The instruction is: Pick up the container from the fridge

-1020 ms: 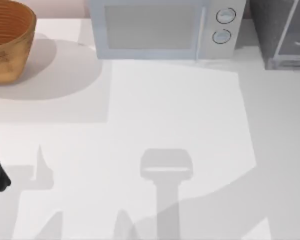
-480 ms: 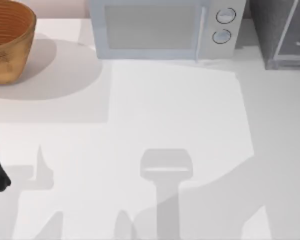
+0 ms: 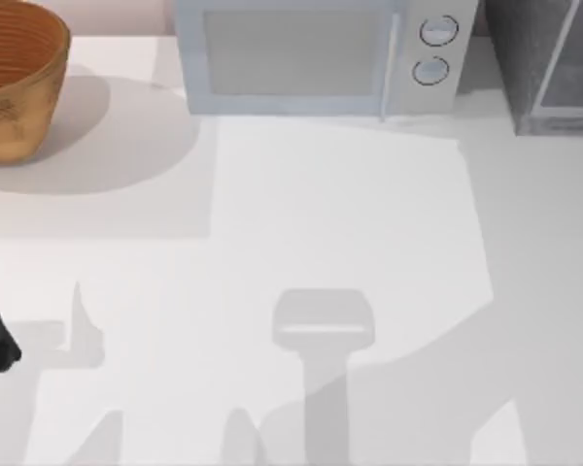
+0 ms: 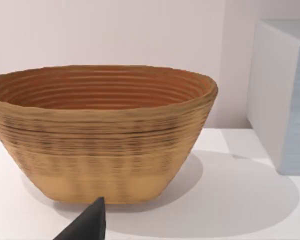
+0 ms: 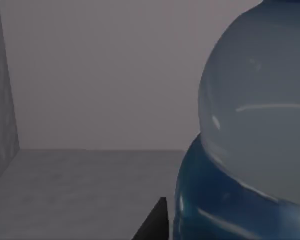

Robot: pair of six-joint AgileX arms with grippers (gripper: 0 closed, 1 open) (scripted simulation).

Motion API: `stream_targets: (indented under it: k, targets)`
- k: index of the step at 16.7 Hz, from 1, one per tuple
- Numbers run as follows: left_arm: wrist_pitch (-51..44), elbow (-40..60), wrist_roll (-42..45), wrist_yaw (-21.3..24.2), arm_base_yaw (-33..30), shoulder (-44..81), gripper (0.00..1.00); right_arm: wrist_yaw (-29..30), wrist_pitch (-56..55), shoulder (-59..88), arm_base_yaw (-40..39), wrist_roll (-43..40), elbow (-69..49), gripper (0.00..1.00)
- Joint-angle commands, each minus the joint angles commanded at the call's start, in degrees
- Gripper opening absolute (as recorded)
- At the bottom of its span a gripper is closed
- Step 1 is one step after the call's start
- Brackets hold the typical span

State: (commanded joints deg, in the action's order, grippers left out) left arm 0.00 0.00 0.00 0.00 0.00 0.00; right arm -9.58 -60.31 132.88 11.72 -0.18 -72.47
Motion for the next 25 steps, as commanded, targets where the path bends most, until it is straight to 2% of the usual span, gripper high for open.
stream_targets:
  k: [4, 5, 14, 21, 25]
  targets:
    - [0.0, 0.0, 0.0, 0.0, 0.0, 0.0, 1.00, 0.0, 0.0, 0.0, 0.0, 0.0, 0.0, 0.02]
    - [0.0, 0.0, 0.0, 0.0, 0.0, 0.0, 1.00, 0.0, 0.0, 0.0, 0.0, 0.0, 0.0, 0.00]
    - [0.0, 0.0, 0.0, 0.0, 0.0, 0.0, 1.00, 0.0, 0.2, -0.3, 0.2, 0.1, 0.0, 0.00]
    - [0.0, 0.0, 0.0, 0.0, 0.0, 0.0, 1.00, -0.1, 8.2, -6.9, 0.2, 0.2, -1.3, 0.00]
    - [0.0, 0.0, 0.0, 0.0, 0.0, 0.0, 1.00, -0.1, 8.8, -7.4, 0.2, 0.2, -1.4, 0.00]
